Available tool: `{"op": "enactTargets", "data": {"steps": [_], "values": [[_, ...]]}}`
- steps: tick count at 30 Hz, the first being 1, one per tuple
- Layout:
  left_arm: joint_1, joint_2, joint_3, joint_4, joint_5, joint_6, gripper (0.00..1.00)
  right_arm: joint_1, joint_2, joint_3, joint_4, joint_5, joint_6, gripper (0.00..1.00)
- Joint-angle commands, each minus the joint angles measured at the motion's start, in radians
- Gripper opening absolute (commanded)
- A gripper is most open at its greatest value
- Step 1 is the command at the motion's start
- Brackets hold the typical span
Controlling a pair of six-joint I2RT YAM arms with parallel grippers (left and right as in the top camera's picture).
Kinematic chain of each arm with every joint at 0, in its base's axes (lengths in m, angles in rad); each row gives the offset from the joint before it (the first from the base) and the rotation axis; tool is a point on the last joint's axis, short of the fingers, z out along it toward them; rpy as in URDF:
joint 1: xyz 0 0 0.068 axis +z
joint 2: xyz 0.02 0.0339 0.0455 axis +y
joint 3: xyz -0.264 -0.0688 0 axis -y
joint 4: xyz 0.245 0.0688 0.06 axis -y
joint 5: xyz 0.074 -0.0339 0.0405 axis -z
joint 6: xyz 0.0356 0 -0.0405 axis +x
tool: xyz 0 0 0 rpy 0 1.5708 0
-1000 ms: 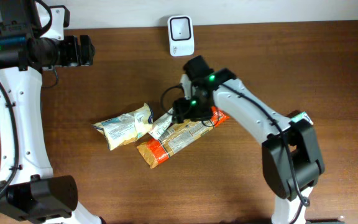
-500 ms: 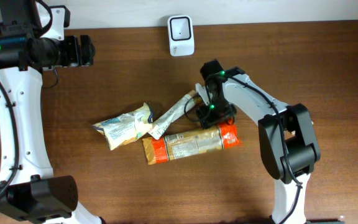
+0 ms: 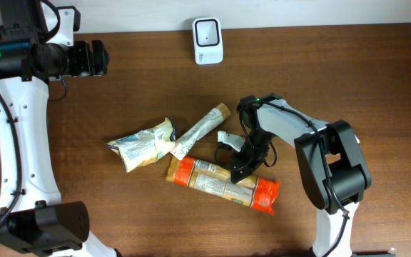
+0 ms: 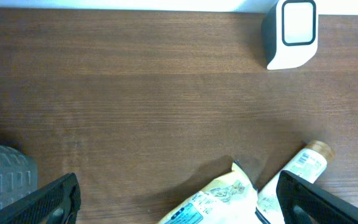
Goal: Scan the item barcode
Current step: 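Lift the pasta package and bring it to the scanner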
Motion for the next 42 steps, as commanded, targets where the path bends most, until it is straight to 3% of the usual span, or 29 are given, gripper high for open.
{"op": "enactTargets", "data": {"steps": [1,3,6,11,13,15,16,17,21,24,26,29,30,33,36,39,42], "values": [[0.003,-0.005,0.004,-0.001,0.004,0.016,0.99,0.005,0.043,-0.024,0.016,0.056,0.039,0.17],[0.003,-0.005,0.004,0.000,0.004,0.016,0.99,0.005,0.041,0.005,0.004,0.032,0.099,0.04],[0.003,-0.005,0.004,-0.001,0.004,0.016,0.99,0.006,-0.009,0.114,-0.103,-0.030,0.098,0.04],[0.003,-0.005,0.004,0.000,0.004,0.016,0.99,0.004,-0.303,0.275,-0.244,-0.007,0.149,0.04],[0.003,-0.005,0.004,0.000,0.004,0.016,0.99,0.004,-0.399,0.281,-0.238,0.129,0.274,0.04],[0.003,-0.005,0.004,0.000,0.004,0.016,0.99,-0.013,-0.406,0.279,-0.213,0.439,0.576,0.04],[0.003,-0.005,0.004,0.000,0.004,0.016,0.99,-0.031,-0.406,0.278,-0.210,0.652,0.804,0.04],[0.003,-0.005,0.004,-0.001,0.004,0.016,0.99,-0.035,-0.401,0.277,-0.206,0.719,0.884,0.04],[0.003,-0.005,0.004,-0.001,0.004,0.016,0.99,-0.005,-0.337,0.151,-0.099,1.034,1.030,0.04],[0.003,-0.005,0.004,-0.001,0.004,0.016,0.99,0.027,-0.262,-0.005,0.079,1.054,1.029,0.05],[0.003,-0.005,0.004,0.000,0.004,0.016,0.99,0.086,-0.239,-0.017,0.110,1.054,1.020,0.19],[0.003,-0.005,0.004,0.000,0.004,0.016,0.99,0.172,-0.225,-0.019,0.159,1.043,0.972,0.30],[0.003,-0.005,0.004,-0.001,0.004,0.016,0.99,0.190,-0.214,-0.019,0.163,1.024,0.980,0.42],[0.003,-0.005,0.004,0.000,0.004,0.016,0.99,0.109,-0.302,0.013,0.157,0.918,1.033,0.57],[0.003,-0.005,0.004,0.000,0.004,0.016,0.99,-0.066,-0.465,0.018,0.139,0.712,0.960,0.96],[0.003,-0.005,0.004,-0.001,0.004,0.016,0.99,-0.308,-0.441,-0.040,0.109,0.348,0.720,0.99],[0.003,-0.005,0.004,0.000,0.004,0.016,0.99,-0.390,-0.372,-0.219,0.229,0.287,0.659,0.99]]}}
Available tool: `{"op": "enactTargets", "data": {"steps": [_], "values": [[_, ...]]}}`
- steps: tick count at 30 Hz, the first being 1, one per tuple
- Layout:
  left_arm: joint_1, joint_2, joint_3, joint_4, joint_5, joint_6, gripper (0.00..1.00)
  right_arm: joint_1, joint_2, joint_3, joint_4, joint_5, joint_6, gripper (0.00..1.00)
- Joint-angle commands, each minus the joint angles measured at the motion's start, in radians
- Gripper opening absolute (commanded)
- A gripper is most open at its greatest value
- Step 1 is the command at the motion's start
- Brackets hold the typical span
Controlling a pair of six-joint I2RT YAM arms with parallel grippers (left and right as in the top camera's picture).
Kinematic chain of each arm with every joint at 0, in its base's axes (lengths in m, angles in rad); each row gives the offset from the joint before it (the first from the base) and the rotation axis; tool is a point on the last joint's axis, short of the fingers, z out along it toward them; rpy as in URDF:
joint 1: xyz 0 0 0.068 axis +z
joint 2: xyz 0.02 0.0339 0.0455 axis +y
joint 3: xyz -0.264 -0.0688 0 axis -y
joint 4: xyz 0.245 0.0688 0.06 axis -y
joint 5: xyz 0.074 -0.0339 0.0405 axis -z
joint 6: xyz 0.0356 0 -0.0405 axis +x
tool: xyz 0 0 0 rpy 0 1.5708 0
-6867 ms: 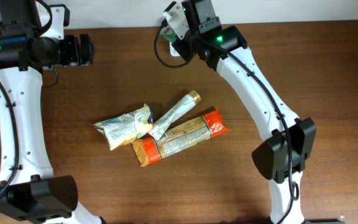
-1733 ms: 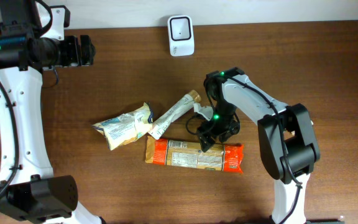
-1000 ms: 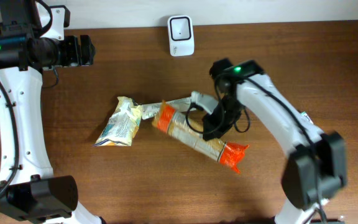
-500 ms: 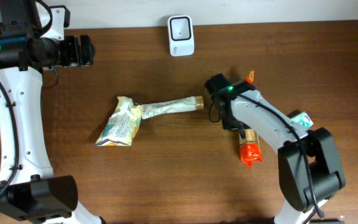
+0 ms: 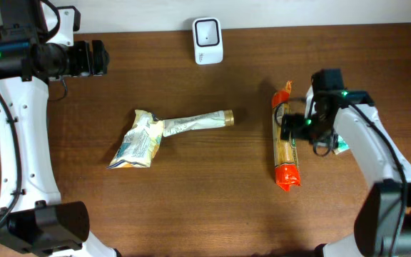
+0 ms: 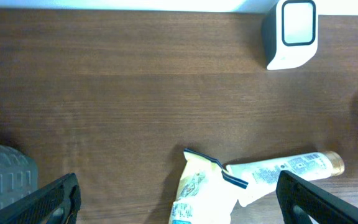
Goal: Scan the item barcode
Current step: 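Lift the pasta package and bring it to the scanner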
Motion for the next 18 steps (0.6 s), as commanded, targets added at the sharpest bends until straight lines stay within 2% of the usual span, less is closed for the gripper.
{"op": "enactTargets", "data": {"steps": [1,5,8,9,12,13,14,15,18], "values": [[0.003,-0.005,0.004,0.000,0.004,0.016,0.99,-0.028,0.047,-0.150,0.119,-0.164,-0.104,1.00],[0.003,-0.005,0.004,-0.001,0.004,0.016,0.99,-0.029,0.051,-0.311,0.303,-0.180,-0.103,0.88],[0.003,-0.005,0.004,0.000,0.004,0.016,0.99,-0.029,0.051,-0.336,0.340,-0.181,-0.092,0.61],[0.003,-0.005,0.004,0.000,0.004,0.016,0.99,-0.029,0.051,-0.336,0.342,-0.185,-0.092,0.46],[0.003,-0.005,0.004,0.000,0.004,0.016,0.99,-0.029,0.049,-0.307,0.351,-0.277,-0.092,0.13],[0.003,-0.005,0.004,0.000,0.004,0.016,0.99,-0.029,0.040,-0.284,0.345,-0.330,-0.093,0.05],[0.003,-0.005,0.004,0.000,0.004,0.016,0.99,-0.029,0.019,-0.253,0.335,-0.413,-0.095,0.04],[0.003,-0.005,0.004,-0.001,0.004,0.016,0.99,-0.020,-0.012,-0.211,0.321,-0.581,-0.139,0.04],[0.003,-0.005,0.004,-0.001,0.004,0.016,0.99,0.050,-0.082,-0.138,0.289,-0.821,-0.164,0.04]]}}
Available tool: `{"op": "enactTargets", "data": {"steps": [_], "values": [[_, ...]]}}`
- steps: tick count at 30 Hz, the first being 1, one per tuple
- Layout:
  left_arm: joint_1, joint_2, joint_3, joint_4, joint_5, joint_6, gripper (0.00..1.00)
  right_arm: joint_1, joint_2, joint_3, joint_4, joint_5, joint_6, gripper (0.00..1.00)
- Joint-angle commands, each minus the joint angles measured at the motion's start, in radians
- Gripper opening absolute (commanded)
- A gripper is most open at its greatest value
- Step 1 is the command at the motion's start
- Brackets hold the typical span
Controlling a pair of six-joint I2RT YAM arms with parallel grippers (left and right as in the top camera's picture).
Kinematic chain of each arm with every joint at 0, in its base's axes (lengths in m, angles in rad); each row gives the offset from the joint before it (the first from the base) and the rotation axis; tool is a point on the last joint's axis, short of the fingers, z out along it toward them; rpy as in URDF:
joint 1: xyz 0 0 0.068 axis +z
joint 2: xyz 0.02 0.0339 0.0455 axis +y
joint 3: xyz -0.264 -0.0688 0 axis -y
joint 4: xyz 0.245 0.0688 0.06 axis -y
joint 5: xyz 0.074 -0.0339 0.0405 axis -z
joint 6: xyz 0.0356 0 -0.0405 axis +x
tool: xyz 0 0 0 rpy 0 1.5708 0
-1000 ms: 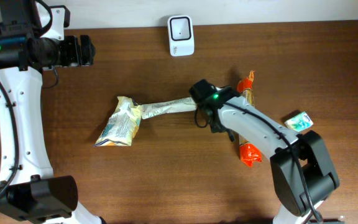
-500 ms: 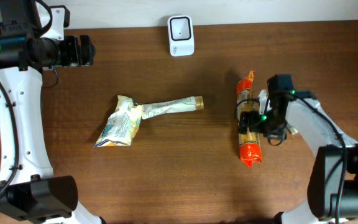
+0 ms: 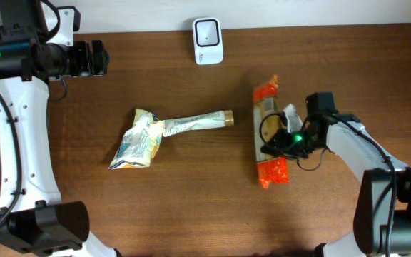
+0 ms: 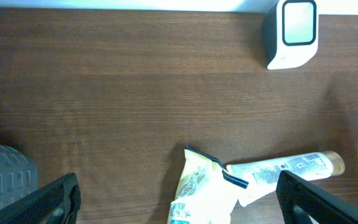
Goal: Scan the item barcode
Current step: 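Lift the pasta package and bring it to the scanner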
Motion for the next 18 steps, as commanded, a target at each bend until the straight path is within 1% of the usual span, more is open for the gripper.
{"op": "enactTargets", "data": {"steps": [1,3,4,6,7,13,15,16,17,18], "values": [[0.003,-0.005,0.004,-0.001,0.004,0.016,0.99,0.076,-0.106,0.105,0.005,-0.342,-0.050,0.04],[0.003,-0.005,0.004,0.000,0.004,0.016,0.99,0.150,-0.111,0.153,0.005,-0.460,-0.045,0.04],[0.003,-0.005,0.004,-0.001,0.004,0.016,0.99,0.186,-0.111,0.171,0.009,-0.463,-0.023,0.04],[0.003,-0.005,0.004,-0.001,0.004,0.016,0.99,0.214,-0.111,0.191,0.013,-0.463,-0.003,0.04],[0.003,-0.005,0.004,0.000,0.004,0.016,0.99,0.224,-0.111,0.201,0.012,-0.463,0.031,0.04],[0.003,-0.005,0.004,-0.001,0.004,0.016,0.99,0.225,-0.111,0.222,0.010,-0.459,0.049,0.04],[0.003,-0.005,0.004,-0.001,0.004,0.016,0.99,0.225,-0.109,0.325,-0.022,-0.346,0.087,0.04],[0.003,-0.005,0.004,0.000,0.004,0.016,0.99,0.226,-0.095,0.425,-0.116,-0.237,0.065,0.04],[0.003,-0.005,0.004,-0.001,0.004,0.016,0.99,0.231,-0.044,0.617,-0.300,-0.077,0.006,0.04],[0.003,-0.005,0.004,-0.001,0.004,0.016,0.99,0.243,0.016,0.781,-0.437,0.055,-0.037,0.04]]}}
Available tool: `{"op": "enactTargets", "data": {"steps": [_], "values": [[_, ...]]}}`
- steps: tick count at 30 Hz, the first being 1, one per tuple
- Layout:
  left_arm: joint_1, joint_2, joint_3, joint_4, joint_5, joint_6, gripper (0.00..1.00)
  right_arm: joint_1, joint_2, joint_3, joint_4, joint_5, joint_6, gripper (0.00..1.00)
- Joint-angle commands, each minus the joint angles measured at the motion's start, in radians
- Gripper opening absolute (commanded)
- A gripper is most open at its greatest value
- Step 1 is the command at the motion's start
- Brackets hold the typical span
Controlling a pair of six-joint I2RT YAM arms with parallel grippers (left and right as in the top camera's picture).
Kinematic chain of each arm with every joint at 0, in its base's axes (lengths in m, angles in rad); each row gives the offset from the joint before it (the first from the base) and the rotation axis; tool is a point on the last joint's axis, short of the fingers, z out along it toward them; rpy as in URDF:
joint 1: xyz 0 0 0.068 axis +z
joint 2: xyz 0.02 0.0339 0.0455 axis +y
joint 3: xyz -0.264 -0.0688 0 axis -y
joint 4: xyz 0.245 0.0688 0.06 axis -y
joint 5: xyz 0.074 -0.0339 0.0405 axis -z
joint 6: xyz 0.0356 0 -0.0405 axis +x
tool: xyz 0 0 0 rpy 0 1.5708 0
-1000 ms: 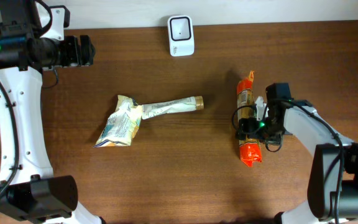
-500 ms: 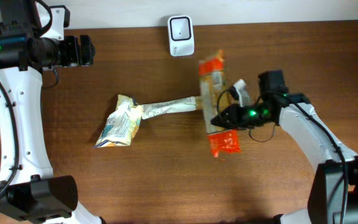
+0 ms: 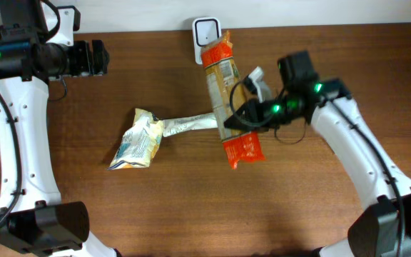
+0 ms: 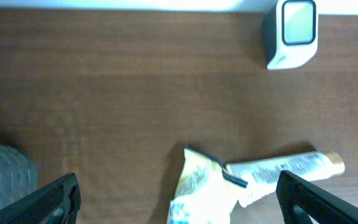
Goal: Scan the item barcode
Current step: 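Lift the pasta package and bring it to the scanner, then hold the pasta package in front of the scanner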
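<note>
A long orange-ended packet (image 3: 226,94) hangs above the table, its upper end just below the white scanner (image 3: 207,30) at the back edge. My right gripper (image 3: 242,118) is shut on the packet's right side near its lower half. The scanner (image 4: 293,32) also shows at the upper right of the left wrist view. My left gripper (image 3: 98,58) is at the far left back, open, fingers (image 4: 55,199) spread wide with nothing between them.
A cream crumpled bag (image 3: 139,139) and a pale tube (image 3: 188,123) lie at mid table, the tube's right end hidden under the lifted packet. Both show in the left wrist view, bag (image 4: 201,190) and tube (image 4: 284,171).
My right gripper has moved left and toward the back with the orange packet, from mid right of the table to just below the scanner. The left arm has not moved.
The right gripper was down on the orange packet amid the pile of three items. Then the packet was off to the right in the gripper, the bag and tube shifted. It came left a little, and now is held up to the scanner.
</note>
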Motion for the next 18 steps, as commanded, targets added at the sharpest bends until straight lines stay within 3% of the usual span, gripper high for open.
{"op": "enactTargets", "data": {"steps": [1,4,6,8,11,14,16,18], "values": [[0.003,-0.005,0.004,0.002,0.004,0.016,0.99,0.027,0.118,0.425,-0.225,0.309,-0.134,0.04],[0.003,-0.005,0.004,0.002,0.004,0.016,0.99,0.054,0.304,0.699,-0.320,0.520,-0.151,0.04],[0.003,-0.005,0.004,0.002,0.004,0.016,0.99,0.087,0.378,0.738,-0.272,0.727,-0.152,0.04],[0.003,-0.005,0.004,0.002,0.003,0.016,0.99,0.156,0.464,0.737,-0.155,1.146,-0.156,0.04],[0.003,-0.005,0.004,0.002,0.004,0.016,0.99,0.196,0.581,0.737,-0.021,1.501,-0.221,0.04],[0.003,-0.005,0.004,0.002,0.004,0.016,0.99,0.212,0.687,0.737,0.190,1.736,-0.341,0.08],[0.003,-0.005,0.004,0.002,0.004,0.016,0.99,0.222,0.747,0.737,0.378,1.859,-0.482,0.16],[0.003,-0.005,0.004,0.002,0.003,0.016,0.99,0.230,0.808,0.737,0.570,1.914,-0.657,0.17]]}}
